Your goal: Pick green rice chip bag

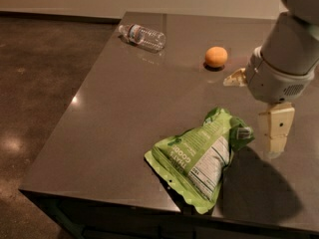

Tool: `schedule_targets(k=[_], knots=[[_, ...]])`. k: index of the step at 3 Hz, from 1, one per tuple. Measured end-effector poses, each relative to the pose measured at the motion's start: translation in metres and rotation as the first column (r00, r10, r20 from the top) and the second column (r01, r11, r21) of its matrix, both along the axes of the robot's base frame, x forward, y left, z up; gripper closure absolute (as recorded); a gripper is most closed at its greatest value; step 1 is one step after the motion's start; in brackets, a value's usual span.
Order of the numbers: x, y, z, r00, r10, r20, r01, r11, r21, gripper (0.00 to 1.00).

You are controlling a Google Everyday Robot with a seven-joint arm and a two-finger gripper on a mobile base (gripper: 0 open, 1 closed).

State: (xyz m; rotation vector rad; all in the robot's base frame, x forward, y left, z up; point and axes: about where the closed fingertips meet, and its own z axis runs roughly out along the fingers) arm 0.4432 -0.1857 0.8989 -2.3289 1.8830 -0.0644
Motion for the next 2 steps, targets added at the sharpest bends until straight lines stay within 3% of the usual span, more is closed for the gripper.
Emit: schedule_targets(k=[1, 2], knots=[[-0.016, 0.012, -0.015, 0.9914, 0.121, -0.050, -0.122, 0.993, -0.002, 0.00], [-0.028, 0.030, -0.026, 0.9807, 0.185, -0.065, -0.183, 0.983, 0.026, 0.16]])
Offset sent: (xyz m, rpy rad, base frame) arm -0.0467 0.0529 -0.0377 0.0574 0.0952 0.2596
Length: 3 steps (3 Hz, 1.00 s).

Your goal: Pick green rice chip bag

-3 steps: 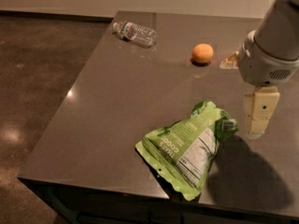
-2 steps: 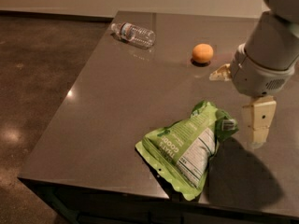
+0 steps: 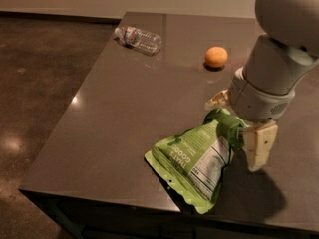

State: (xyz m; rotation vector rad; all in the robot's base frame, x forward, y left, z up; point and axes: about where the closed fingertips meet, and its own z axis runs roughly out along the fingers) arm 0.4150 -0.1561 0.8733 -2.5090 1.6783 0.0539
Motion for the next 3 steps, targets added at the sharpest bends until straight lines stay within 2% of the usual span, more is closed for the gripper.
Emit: schedule_targets(k=[1, 2, 3], knots=[[-0.007, 0.016, -0.008, 0.9992, 0.033, -0.023, -0.032, 0.999, 0.029, 0.39], [-0.006, 0.025, -0.006, 0.9986, 0.022, -0.048, -0.019, 0.998, 0.060, 0.63], [-0.001, 0.025, 0.014, 0.9976, -0.029, -0.063, 0.037, 0.990, 0.134, 0.86]])
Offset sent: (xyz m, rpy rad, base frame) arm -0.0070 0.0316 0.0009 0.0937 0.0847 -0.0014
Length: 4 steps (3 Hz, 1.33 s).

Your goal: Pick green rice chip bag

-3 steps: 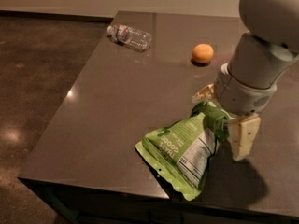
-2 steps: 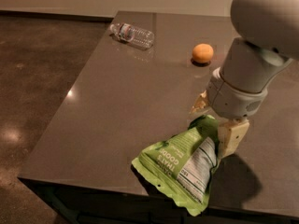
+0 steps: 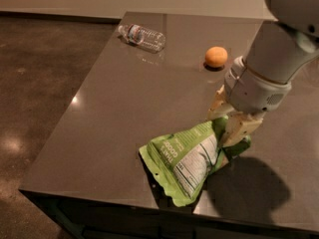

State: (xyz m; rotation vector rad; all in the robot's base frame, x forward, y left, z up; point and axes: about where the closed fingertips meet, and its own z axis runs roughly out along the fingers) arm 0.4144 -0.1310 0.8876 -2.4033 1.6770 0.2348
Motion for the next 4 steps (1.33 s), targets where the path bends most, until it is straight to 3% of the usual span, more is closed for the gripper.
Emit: schedule_targets(k=[1, 3, 4], knots=[[0.010, -0.004, 0.030, 0.9974, -0.070, -0.016, 0.071, 0.992, 0.107, 1.00], [0.030, -0.009, 0.090, 0.9875, -0.152, -0.041, 0.157, 0.933, 0.323, 1.00], [0.033, -0.008, 0.102, 0.9843, -0.176, -0.020, 0.171, 0.917, 0.359, 1.00]])
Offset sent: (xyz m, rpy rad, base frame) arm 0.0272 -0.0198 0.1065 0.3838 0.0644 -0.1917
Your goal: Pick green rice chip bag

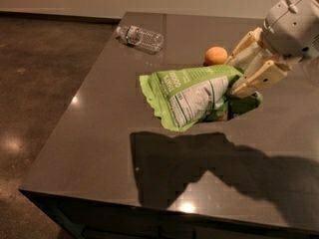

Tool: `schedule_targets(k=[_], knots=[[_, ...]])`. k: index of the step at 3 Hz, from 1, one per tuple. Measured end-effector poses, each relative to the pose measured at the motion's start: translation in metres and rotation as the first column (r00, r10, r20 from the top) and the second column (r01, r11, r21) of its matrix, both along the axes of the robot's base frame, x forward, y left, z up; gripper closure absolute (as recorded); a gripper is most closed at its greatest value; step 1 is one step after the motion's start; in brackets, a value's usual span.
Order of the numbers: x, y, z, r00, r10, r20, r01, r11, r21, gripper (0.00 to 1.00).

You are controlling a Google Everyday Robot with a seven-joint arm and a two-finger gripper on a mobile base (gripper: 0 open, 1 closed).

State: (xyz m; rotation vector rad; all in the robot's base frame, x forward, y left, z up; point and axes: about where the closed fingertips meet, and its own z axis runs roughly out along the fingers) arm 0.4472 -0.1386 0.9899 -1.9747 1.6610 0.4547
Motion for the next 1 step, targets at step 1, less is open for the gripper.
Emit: schedule_targets(k=[1], knots=[[0.0003, 0.0005, 0.0008, 1.0000, -0.002, 0.002, 0.002, 1.000, 0.003, 1.00]])
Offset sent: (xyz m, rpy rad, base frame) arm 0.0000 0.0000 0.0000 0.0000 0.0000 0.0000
